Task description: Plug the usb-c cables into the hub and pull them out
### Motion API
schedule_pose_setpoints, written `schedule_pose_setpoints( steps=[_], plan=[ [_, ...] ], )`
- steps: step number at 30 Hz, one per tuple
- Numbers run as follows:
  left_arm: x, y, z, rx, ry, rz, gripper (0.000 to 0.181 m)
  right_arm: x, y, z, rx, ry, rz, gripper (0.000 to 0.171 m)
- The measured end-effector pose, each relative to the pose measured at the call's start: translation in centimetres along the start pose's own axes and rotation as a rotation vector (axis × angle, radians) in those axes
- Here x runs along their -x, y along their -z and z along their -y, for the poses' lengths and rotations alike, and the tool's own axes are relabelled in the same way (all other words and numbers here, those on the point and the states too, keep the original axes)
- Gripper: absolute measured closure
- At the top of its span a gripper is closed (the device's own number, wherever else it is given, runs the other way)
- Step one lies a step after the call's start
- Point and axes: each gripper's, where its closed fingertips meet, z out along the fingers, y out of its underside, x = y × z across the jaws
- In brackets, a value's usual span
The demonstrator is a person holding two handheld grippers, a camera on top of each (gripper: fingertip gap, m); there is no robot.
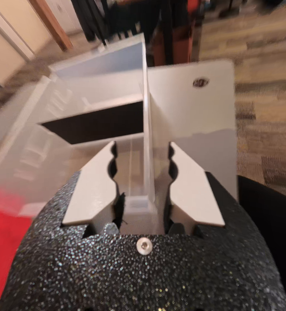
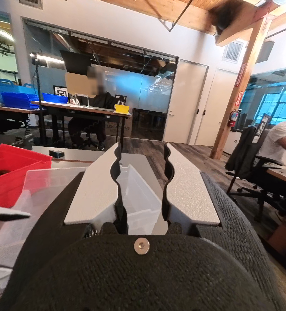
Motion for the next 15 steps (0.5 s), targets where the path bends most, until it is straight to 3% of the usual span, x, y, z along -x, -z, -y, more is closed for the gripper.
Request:
schedule_pose_setpoints(
  steps=[1, 4, 7, 11, 15],
  plan=[
    [0.4, 1.9, 0.7, -0.041, -0.008, 0.023, 0.116, 0.5, -0.1, 0.0, 0.002, -0.001, 0.009, 0.121],
    [3.4, 9.0, 2.0, -0.173, -0.047, 0.185, 0.111, 2.6, -0.6, -0.1, 0.011, -0.009, 0.037, 0.119],
    [9.5, 17.0, 0.4, -0.266, -0.038, 0.46, 0.115, 5.1, -1.4, -1.2, 0.067, -0.037, 0.05, 0.112],
    [18.4, 25.3, -8.0, -0.138, 0.099, 0.776, 0.117, 7.6, -1.6, -6.3, 0.317, -0.064, -0.029, 0.077],
    [23.1, 29.0, -15.8, -0.023, 0.279, 0.875, 0.11, 11.7, 0.0, -9.7, 0.407, -0.147, -0.067, 0.051]
  ],
)
